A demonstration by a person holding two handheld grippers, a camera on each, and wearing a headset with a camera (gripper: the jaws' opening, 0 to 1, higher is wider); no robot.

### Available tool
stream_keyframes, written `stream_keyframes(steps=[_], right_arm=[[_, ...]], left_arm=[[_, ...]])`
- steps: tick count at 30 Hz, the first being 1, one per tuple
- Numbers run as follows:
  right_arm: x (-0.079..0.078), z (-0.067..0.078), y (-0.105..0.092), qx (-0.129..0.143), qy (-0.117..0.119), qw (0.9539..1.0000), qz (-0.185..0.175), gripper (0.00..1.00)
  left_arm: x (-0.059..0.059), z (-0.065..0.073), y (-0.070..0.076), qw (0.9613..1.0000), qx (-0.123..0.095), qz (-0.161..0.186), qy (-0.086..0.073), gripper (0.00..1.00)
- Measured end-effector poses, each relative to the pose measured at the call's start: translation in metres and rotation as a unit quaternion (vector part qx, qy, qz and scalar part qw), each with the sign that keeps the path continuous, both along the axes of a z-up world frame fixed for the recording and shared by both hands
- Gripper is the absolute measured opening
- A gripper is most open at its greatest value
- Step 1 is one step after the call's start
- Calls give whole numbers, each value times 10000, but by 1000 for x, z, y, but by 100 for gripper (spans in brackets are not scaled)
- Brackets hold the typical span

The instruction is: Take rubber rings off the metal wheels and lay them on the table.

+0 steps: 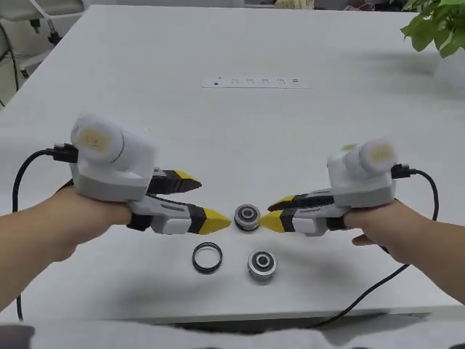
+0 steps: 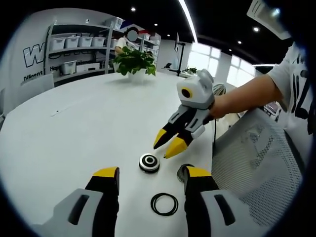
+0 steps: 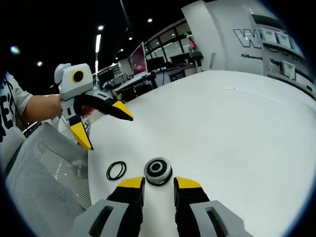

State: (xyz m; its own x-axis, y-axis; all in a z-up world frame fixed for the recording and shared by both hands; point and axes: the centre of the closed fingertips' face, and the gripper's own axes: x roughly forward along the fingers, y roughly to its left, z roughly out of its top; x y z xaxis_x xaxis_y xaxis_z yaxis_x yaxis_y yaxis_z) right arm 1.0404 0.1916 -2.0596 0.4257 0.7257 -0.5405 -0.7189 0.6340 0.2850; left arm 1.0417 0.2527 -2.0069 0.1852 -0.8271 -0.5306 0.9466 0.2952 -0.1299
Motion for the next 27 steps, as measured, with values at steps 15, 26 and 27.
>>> stream_keyframes(steps=[15,26,27], right_arm=[[4,-14,1,-368,-131,9988,295,19],[5,-19,5,-507,-271,9976,394,17],[4,-19,6,-516,-286,9974,407,16]], left_arm=[[0,-16,-24,9994,156,-293,64,44],[0,-34,-36,9985,266,-434,190,39],[1,-35,-37,9984,281,-444,188,39]])
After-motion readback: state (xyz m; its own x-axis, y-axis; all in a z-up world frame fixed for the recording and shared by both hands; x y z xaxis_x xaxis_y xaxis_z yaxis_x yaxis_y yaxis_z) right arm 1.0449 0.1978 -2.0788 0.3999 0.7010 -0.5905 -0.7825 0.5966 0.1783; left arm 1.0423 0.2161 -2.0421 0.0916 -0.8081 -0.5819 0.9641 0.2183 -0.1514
